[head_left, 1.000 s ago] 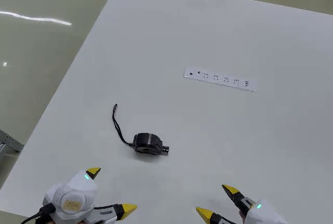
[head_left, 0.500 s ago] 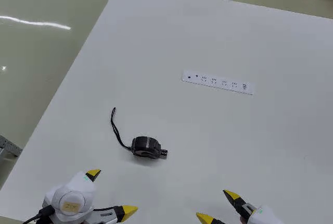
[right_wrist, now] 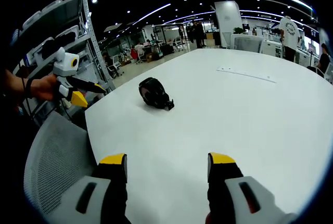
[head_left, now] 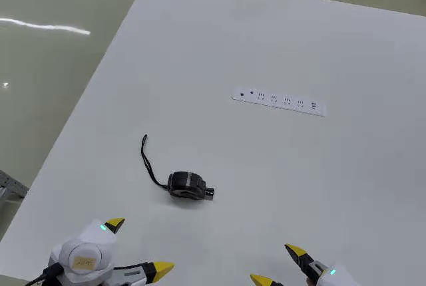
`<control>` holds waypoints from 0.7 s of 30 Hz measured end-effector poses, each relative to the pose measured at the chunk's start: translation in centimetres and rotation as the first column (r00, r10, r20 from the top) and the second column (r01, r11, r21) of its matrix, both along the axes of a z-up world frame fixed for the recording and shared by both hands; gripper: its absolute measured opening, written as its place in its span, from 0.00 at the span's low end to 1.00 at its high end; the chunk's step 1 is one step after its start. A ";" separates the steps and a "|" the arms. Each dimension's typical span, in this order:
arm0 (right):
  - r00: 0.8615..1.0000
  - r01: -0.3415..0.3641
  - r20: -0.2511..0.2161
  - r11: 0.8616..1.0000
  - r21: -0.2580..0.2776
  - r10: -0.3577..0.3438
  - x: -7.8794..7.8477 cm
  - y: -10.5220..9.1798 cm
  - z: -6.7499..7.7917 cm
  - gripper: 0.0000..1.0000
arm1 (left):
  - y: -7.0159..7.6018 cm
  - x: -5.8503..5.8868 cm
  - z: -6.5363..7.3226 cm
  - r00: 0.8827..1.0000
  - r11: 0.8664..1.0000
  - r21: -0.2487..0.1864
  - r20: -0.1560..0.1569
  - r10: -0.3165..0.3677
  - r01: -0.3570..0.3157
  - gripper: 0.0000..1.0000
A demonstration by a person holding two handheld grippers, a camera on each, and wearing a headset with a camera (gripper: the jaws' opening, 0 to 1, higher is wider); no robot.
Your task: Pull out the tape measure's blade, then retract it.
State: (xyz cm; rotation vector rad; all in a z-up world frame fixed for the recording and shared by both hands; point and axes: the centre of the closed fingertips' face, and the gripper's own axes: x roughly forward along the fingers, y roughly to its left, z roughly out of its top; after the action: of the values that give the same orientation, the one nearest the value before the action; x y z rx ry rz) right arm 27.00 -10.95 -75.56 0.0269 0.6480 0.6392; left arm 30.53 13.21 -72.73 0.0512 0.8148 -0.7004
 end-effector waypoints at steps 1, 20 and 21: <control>1.000 -0.001 0.000 1.000 -0.001 0.001 0.0 0.0 0.0 0.63 | 0.0 0.0 0.0 1.000 1.000 -0.008 -0.002 0.004 -0.004 0.84; 0.999 0.030 -0.009 1.000 0.005 -0.030 0.4 -0.7 -0.3 0.64 | -0.5 1.6 0.3 1.000 1.000 -0.021 0.007 -0.003 0.004 0.85; 0.999 0.029 -0.013 1.000 0.010 -0.029 0.4 -0.7 -0.3 0.64 | -0.6 1.7 0.4 1.000 1.000 -0.027 0.006 0.000 0.000 0.86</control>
State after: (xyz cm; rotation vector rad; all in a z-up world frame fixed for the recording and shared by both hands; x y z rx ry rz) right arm 27.36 -11.64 -75.81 0.0503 0.6560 0.6145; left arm 32.22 12.65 -72.36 0.0295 0.7995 -0.7110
